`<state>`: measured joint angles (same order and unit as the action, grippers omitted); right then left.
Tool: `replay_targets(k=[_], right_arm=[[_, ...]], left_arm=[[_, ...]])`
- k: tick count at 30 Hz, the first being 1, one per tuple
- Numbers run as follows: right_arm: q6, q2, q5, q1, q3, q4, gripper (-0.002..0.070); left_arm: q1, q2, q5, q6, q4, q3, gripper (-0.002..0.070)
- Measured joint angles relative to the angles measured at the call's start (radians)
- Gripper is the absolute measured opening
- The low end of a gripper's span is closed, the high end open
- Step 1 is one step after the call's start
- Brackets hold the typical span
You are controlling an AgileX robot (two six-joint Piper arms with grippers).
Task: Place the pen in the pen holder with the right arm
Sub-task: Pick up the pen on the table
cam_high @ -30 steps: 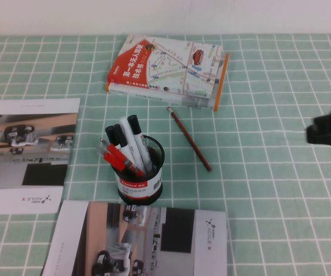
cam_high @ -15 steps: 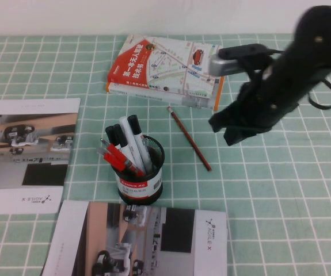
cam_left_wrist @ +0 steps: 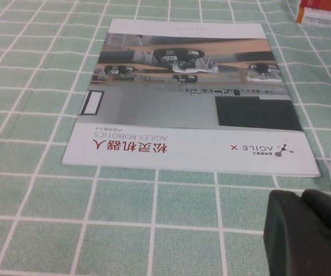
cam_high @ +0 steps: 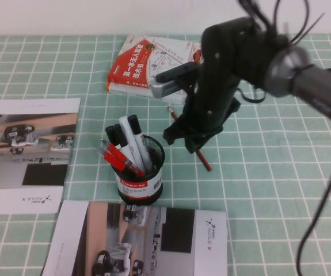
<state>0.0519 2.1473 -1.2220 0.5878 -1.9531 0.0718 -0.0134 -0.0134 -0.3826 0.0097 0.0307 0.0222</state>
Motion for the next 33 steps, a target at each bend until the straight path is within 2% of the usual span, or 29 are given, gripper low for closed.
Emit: replay_targets(k=[6,10,29,33], right_arm=[[0.000,0.120,0.006,0.002,-0.123,-0.029,0.0230],[0.000,0.182,0.010,0.002,-0.186,-0.072,0.0259],[0.000,0.278,0.023,-0.048,-0.268,-0.079,0.0263],[0.000,0.280,0.012,-0.048,-0.272,-0.064,0.0198]], left_arm=[[0.000,0.000,0.000,0.000,0.000,0.000,-0.0004],[0.000,0.000,0.000,0.000,0.000,0.000,-0.0004],[0.000,0.000,0.000,0.000,0.000,0.000,-0.0004],[0.000,0.000,0.000,0.000,0.000,0.000,-0.0004]])
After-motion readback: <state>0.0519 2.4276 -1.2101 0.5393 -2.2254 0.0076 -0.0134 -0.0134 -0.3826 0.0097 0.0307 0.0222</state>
